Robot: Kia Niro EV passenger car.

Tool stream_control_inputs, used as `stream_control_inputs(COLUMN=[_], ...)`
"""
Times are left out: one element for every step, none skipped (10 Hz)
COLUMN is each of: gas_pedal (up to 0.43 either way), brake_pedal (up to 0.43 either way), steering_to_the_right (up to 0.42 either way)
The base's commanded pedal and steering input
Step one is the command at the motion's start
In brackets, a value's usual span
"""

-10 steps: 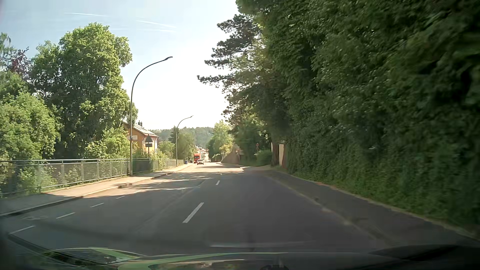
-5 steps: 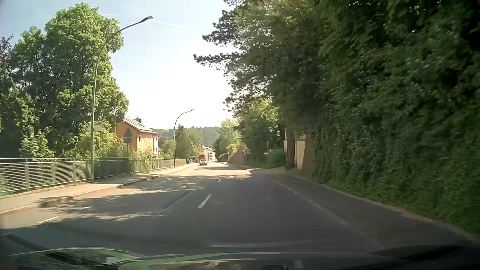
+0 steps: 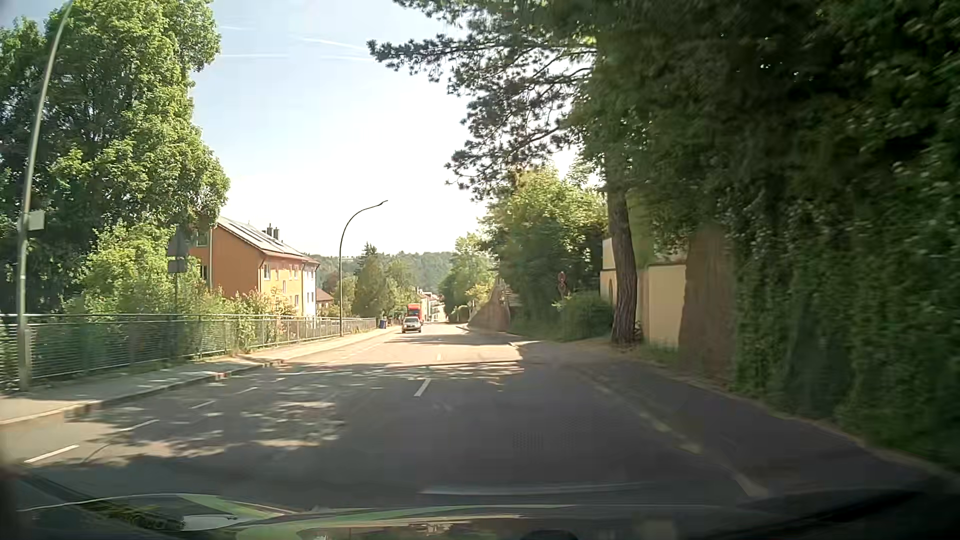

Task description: Follow the waypoints while adhering to traffic rules and regulations

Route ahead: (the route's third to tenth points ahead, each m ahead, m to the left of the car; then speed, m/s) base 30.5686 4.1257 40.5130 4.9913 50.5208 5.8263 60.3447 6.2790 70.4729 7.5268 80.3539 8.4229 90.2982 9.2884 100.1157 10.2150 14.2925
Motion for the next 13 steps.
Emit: stream_control_inputs(gas_pedal=[0.000, 0.000, 0.000, 0.000, 0.000, 0.000, 0.000, 0.000, 0.000, 0.000, 0.000, 0.000, 0.000], brake_pedal=[0.000, 0.000, 0.000, 0.000, 0.000, 0.000, 0.000, 0.000, 0.000, 0.000, 0.000, 0.000, 0.000], steering_to_the_right=[-0.021, -0.021, -0.021, -0.021, -0.021, -0.021, -0.021, -0.021, -0.021, -0.021, -0.021, -0.021, -0.021])
